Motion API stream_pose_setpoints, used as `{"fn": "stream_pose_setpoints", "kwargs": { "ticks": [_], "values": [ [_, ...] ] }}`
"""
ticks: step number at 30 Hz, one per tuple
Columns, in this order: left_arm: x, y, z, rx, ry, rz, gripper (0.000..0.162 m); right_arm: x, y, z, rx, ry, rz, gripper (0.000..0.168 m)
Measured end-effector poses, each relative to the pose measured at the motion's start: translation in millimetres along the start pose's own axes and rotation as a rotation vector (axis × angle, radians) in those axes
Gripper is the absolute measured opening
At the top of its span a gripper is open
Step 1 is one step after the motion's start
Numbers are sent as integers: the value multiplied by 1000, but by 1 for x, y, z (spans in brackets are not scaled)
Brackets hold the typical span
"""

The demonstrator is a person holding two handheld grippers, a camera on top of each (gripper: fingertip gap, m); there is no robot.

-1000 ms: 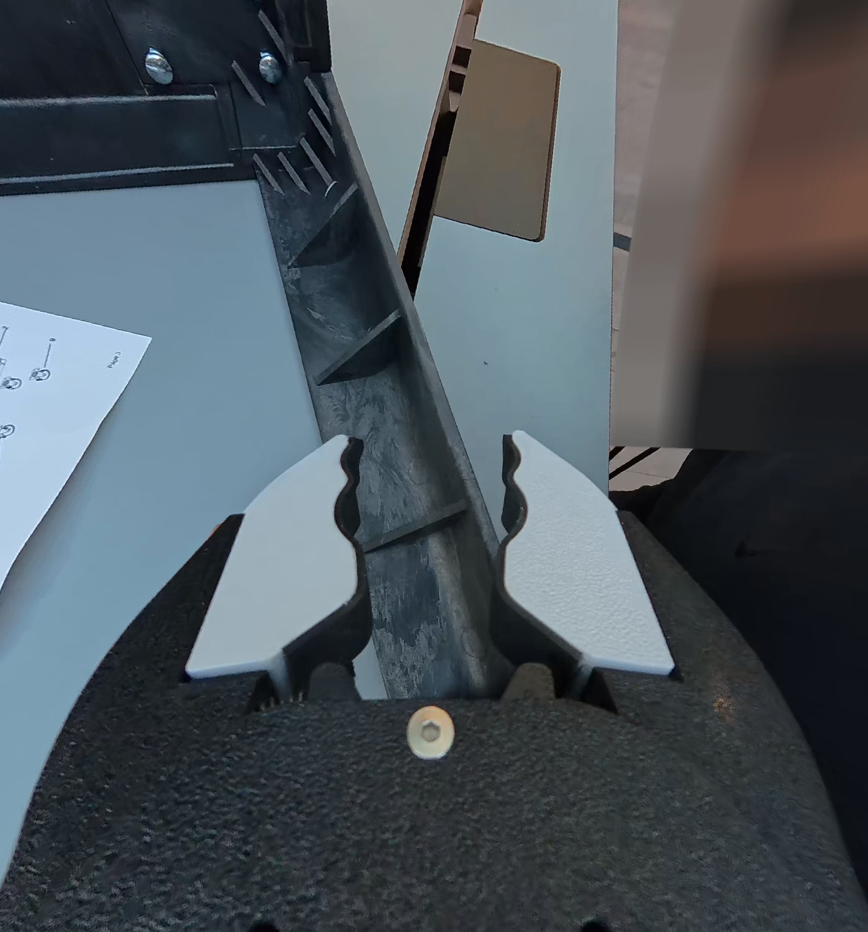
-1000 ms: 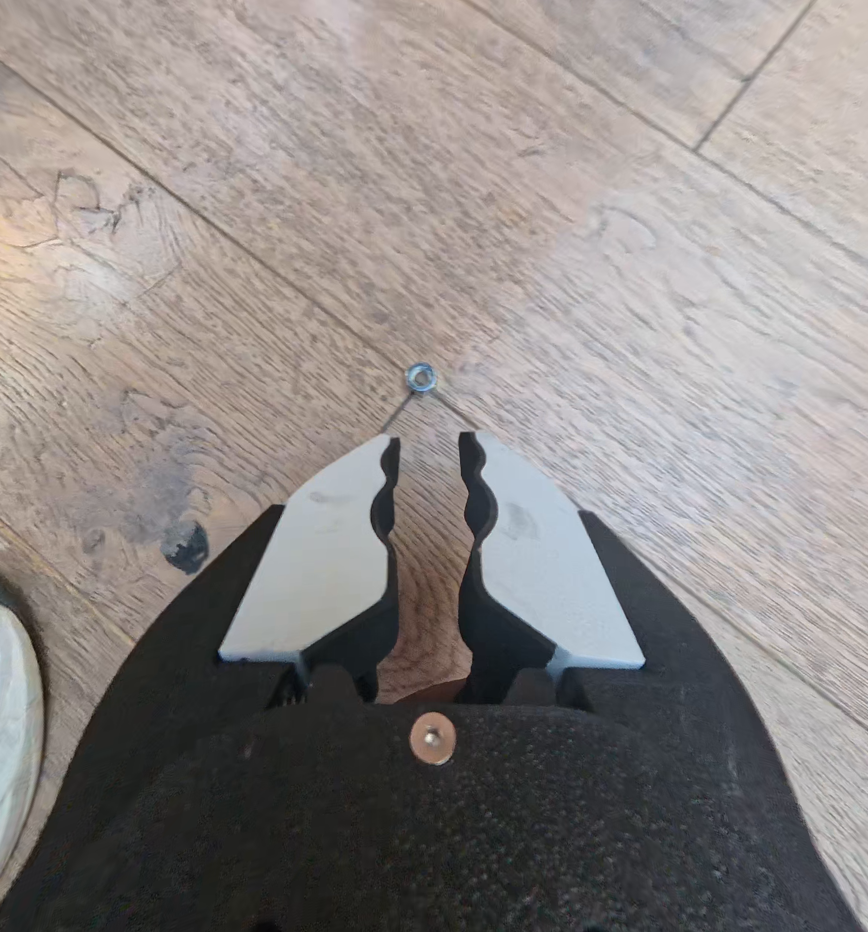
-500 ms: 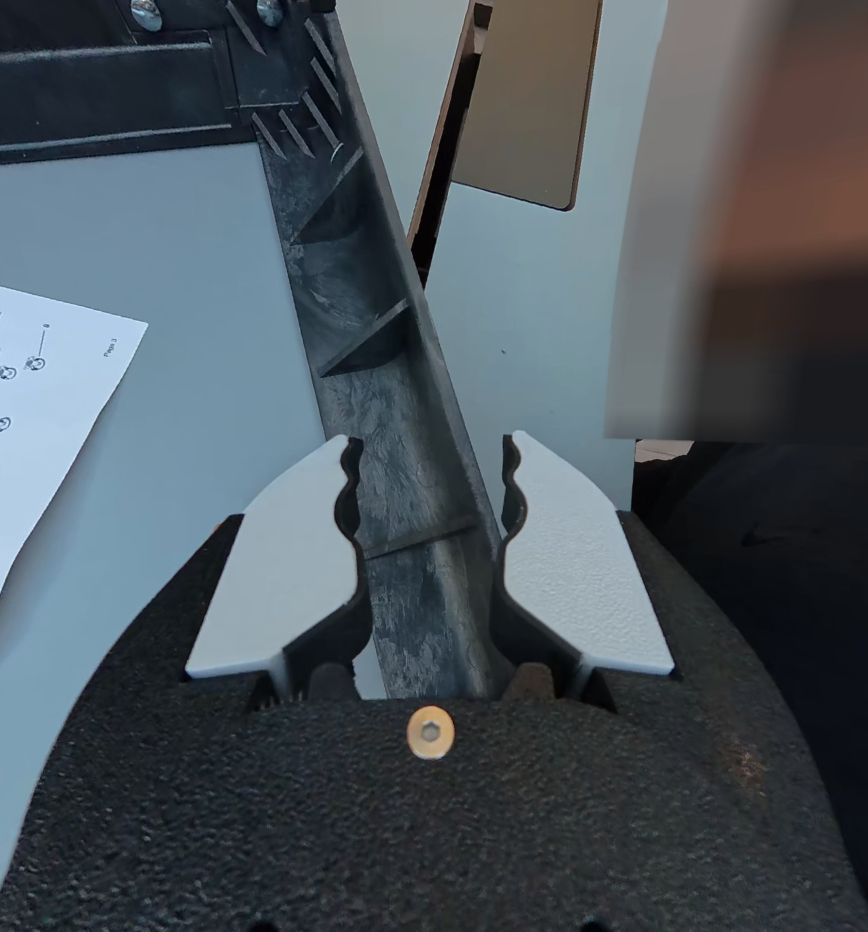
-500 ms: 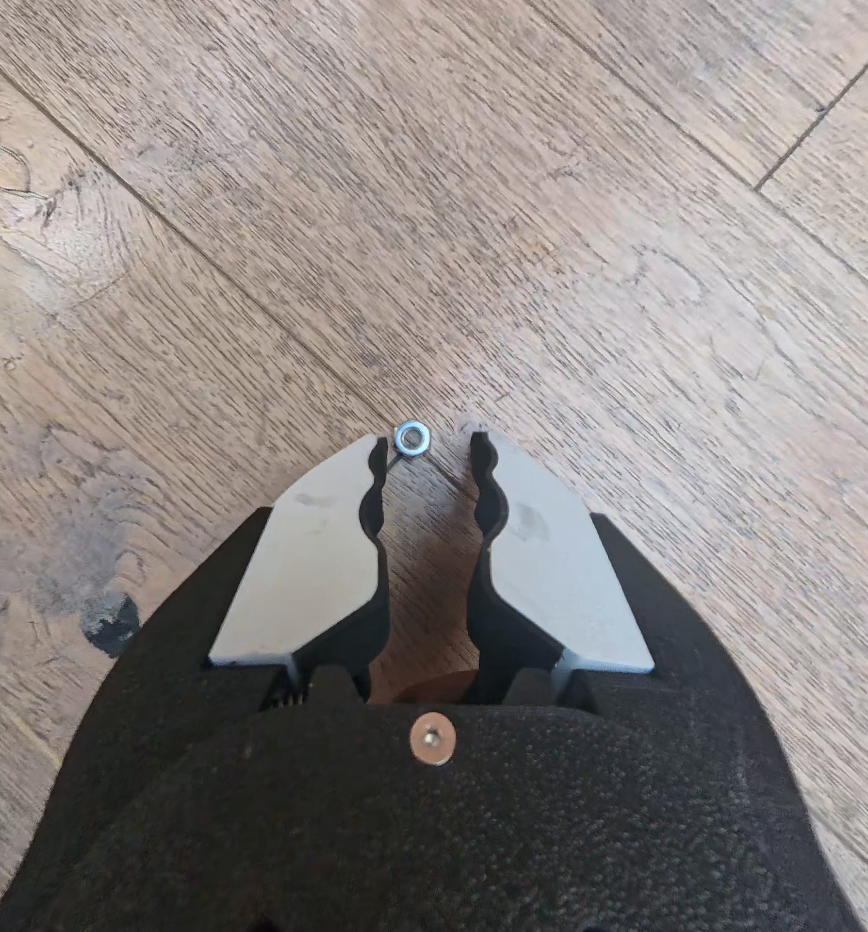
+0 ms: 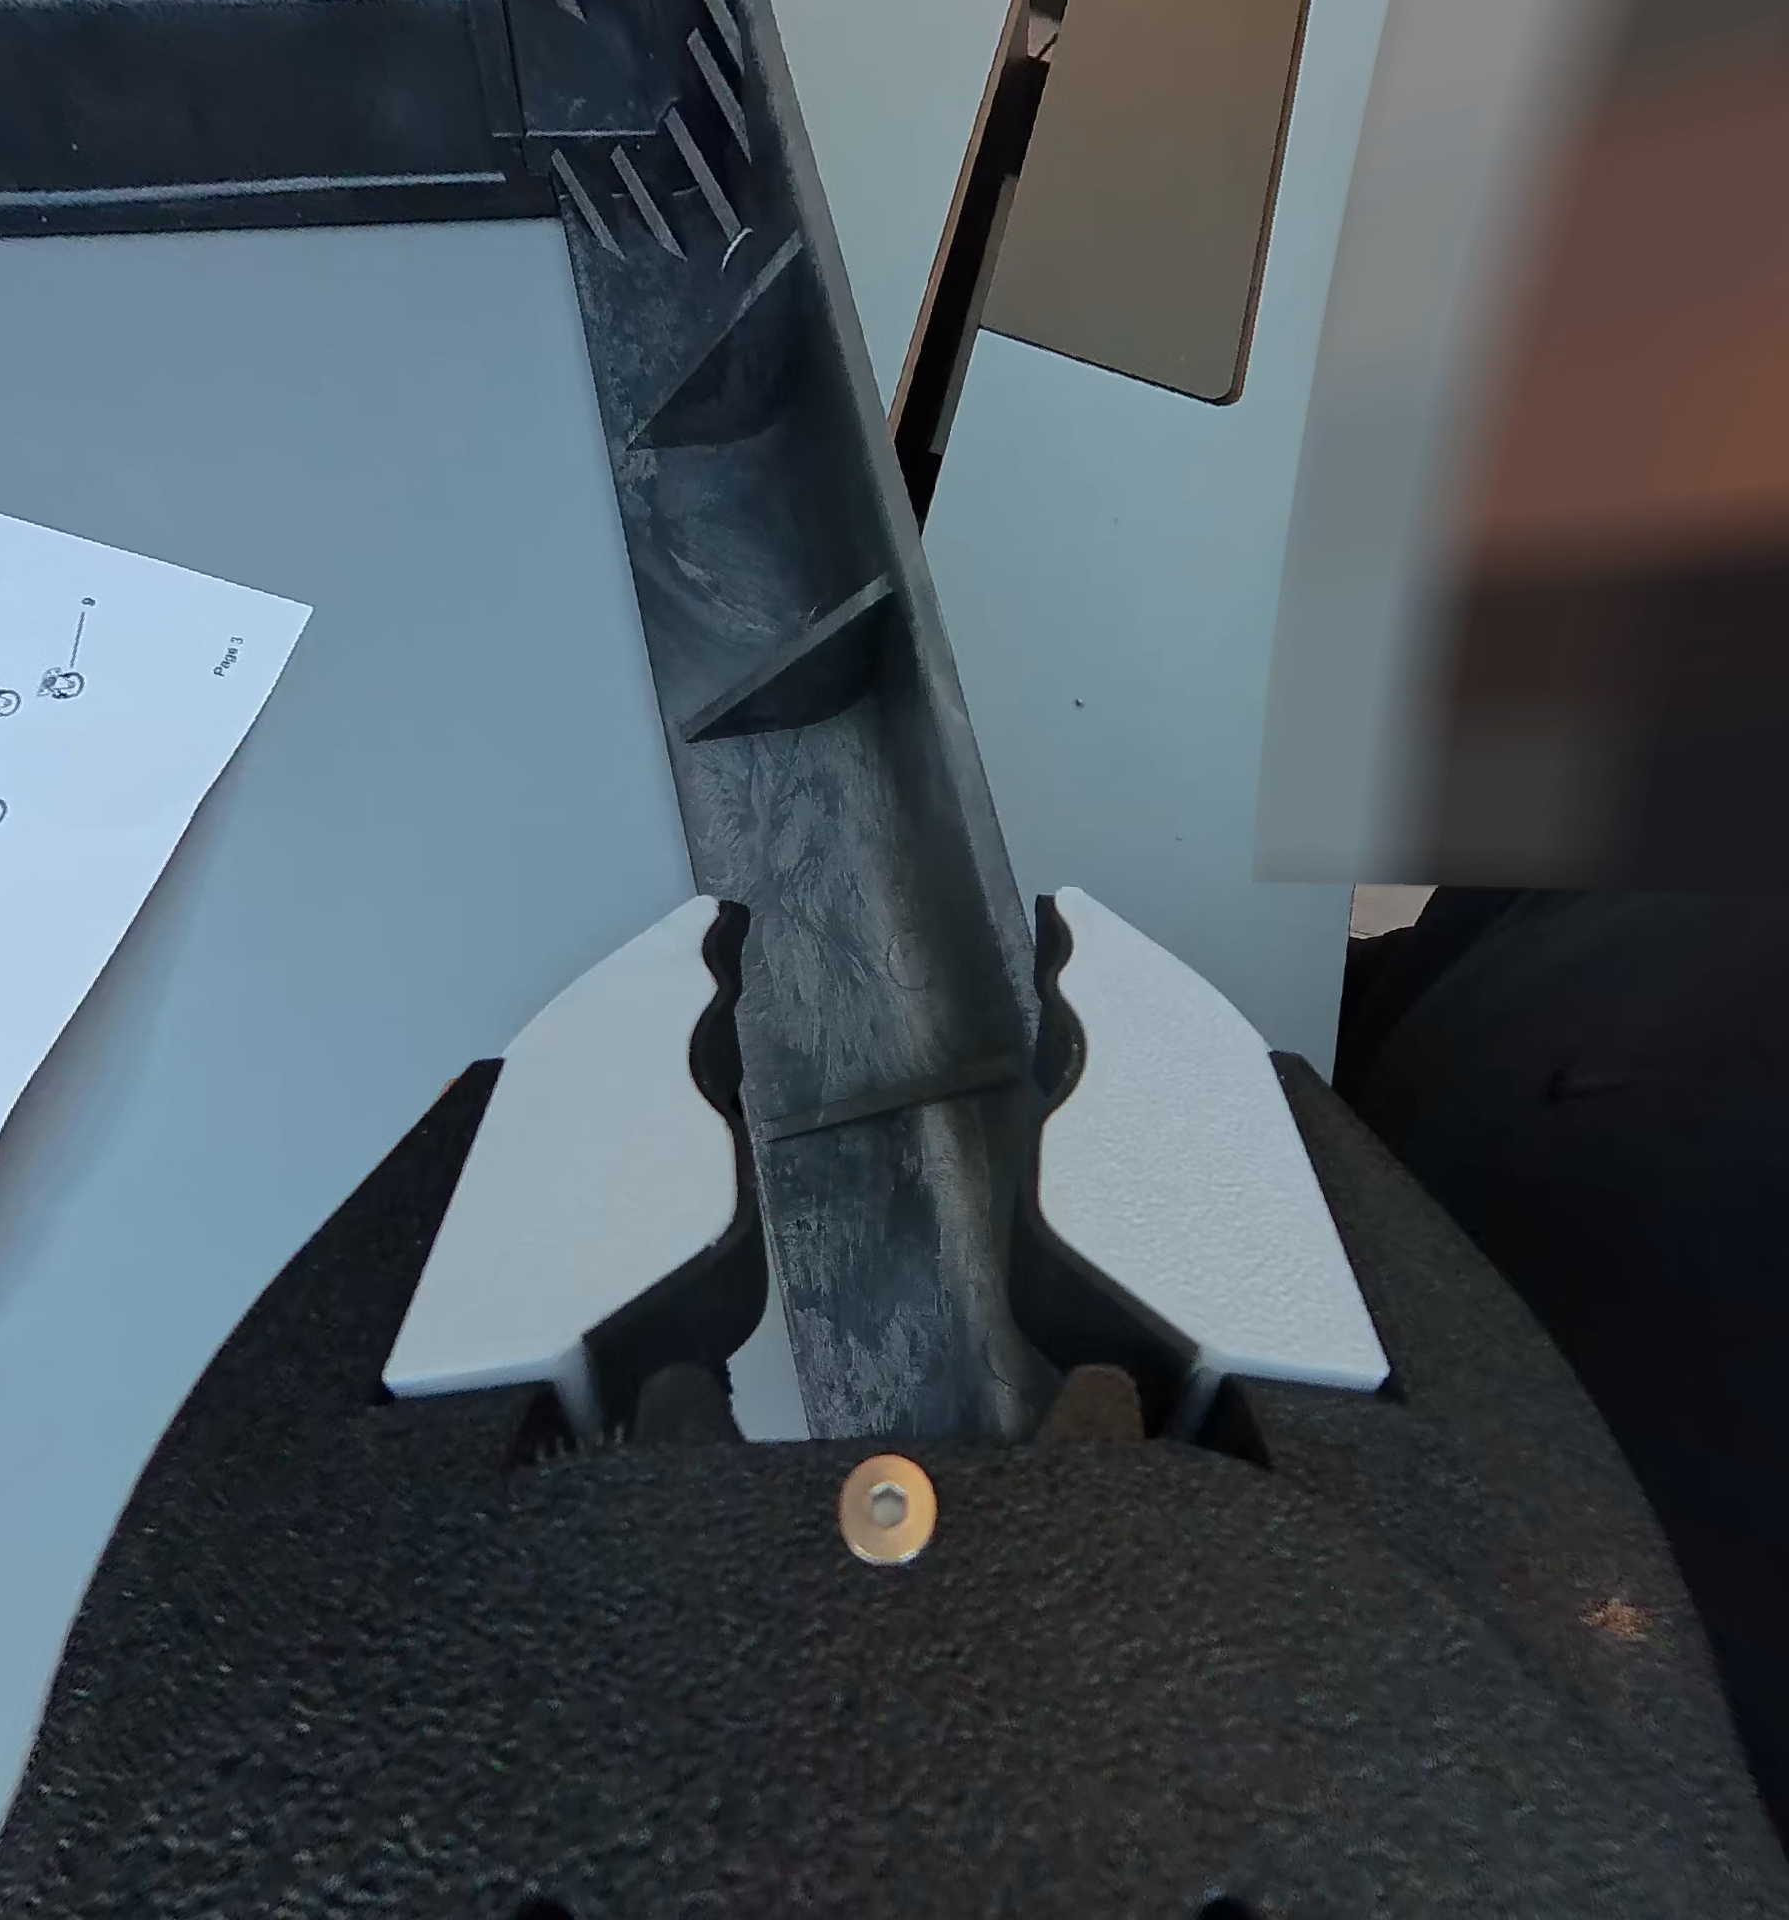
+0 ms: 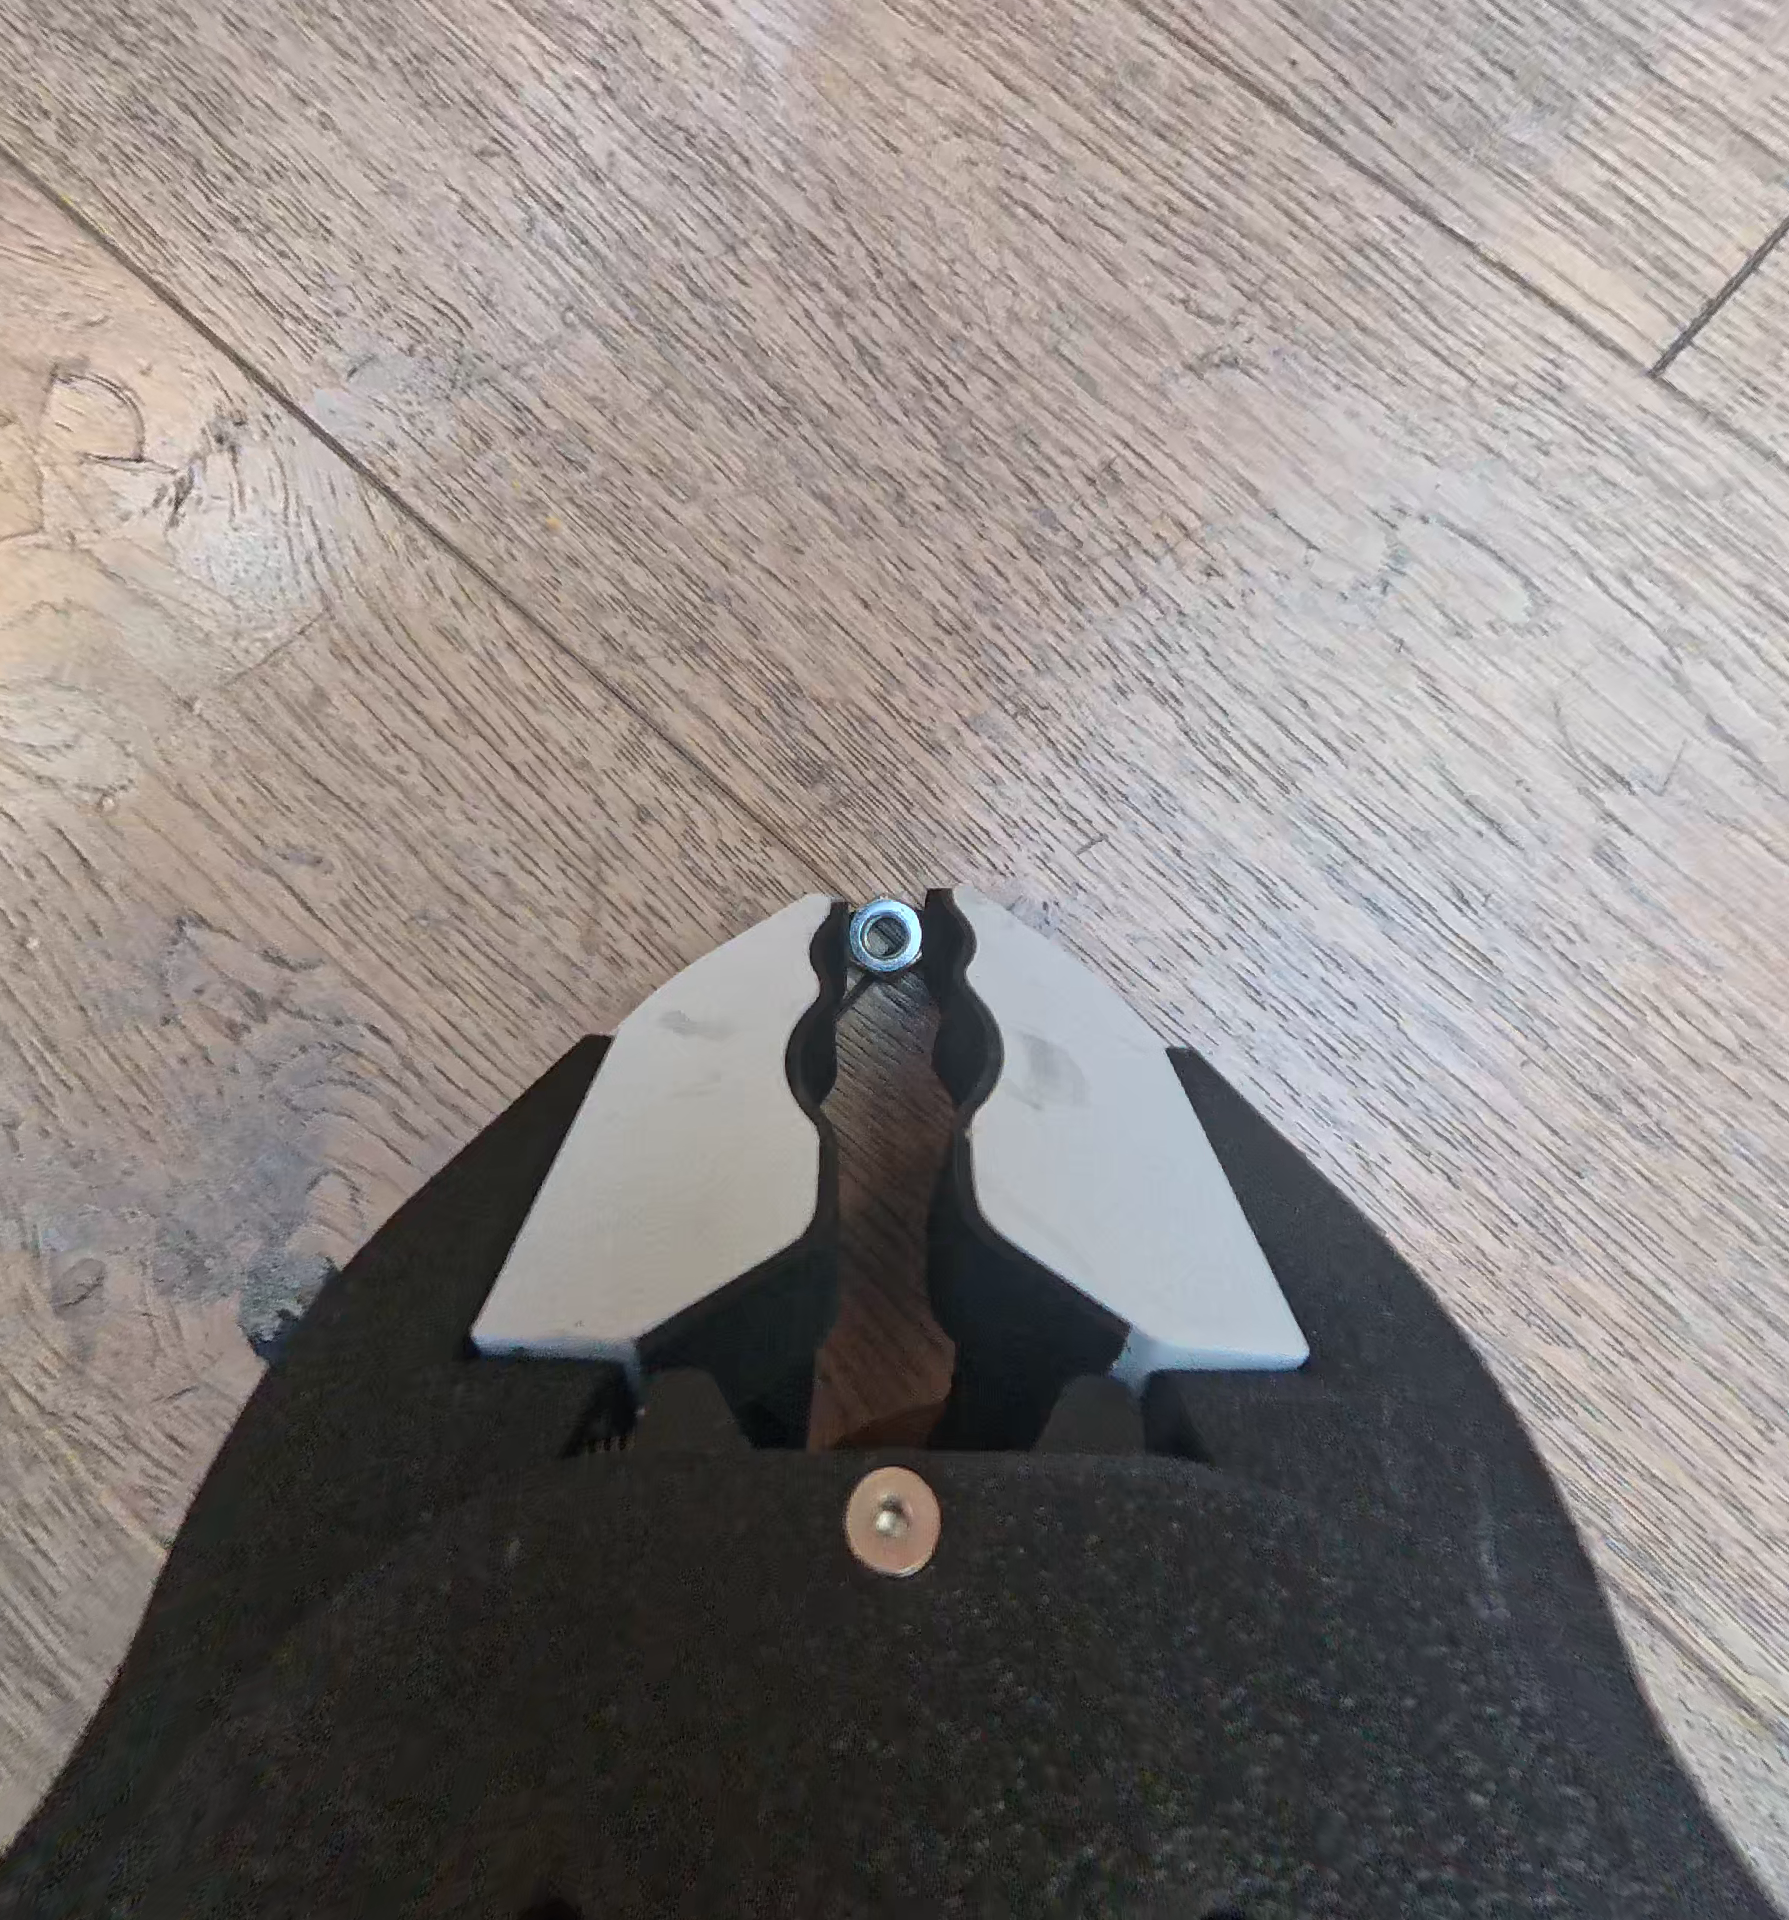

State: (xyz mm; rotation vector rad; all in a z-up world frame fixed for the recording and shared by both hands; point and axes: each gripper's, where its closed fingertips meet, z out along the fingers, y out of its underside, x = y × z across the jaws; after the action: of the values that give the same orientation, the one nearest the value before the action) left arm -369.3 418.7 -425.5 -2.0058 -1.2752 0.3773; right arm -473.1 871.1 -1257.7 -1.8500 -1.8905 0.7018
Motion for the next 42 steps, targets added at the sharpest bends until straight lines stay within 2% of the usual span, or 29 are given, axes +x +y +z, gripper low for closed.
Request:
{"fn": "stream_pose_setpoints", "kwargs": {
  "ticks": [6, 9, 11, 13, 16, 23, 26, 28, 31, 36, 39, 42],
  "values": [
    [-1, 0, 2, 12, 21, -1, 54, -1, -13, -12, 9, 8, -55, 13],
    [1, -1, -4, 35, 47, 6, 54, -1, -48, -38, 79, -4, -102, 13],
    [1, -2, -10, 66, 65, 4, 54, 1, -85, -67, 139, -9, -161, 13],
    [1, -1, -19, 101, 87, 0, 54, 4, -135, -106, 220, -18, -225, 13],
    [0, 3, -35, 148, 115, 7, 54, 9, -227, -183, 358, -62, -312, 13],
    [14, 17, -86, 295, 276, 8, 53, 8, -473, -426, 706, -150, -528, 13],
    [9, 23, -115, 390, 291, -22, 52, -14, -570, -517, 816, -179, -599, 13],
    [5, 26, -134, 451, 287, -37, 52, -41, -630, -554, 860, -219, -636, 13],
    [2, 31, -163, 531, 275, -51, 52, -94, -712, -579, 913, -284, -691, 13],
    [-3, 50, -200, 602, 212, -73, 52, -188, -822, -574, 903, -464, -671, 13],
    [-7, 60, -213, 629, 169, -92, 51, -233, -870, -557, 866, -539, -633, 13],
    [-12, 65, -223, 646, 128, -109, 51, -265, -902, -537, 862, -587, -572, 13]
  ]
}}
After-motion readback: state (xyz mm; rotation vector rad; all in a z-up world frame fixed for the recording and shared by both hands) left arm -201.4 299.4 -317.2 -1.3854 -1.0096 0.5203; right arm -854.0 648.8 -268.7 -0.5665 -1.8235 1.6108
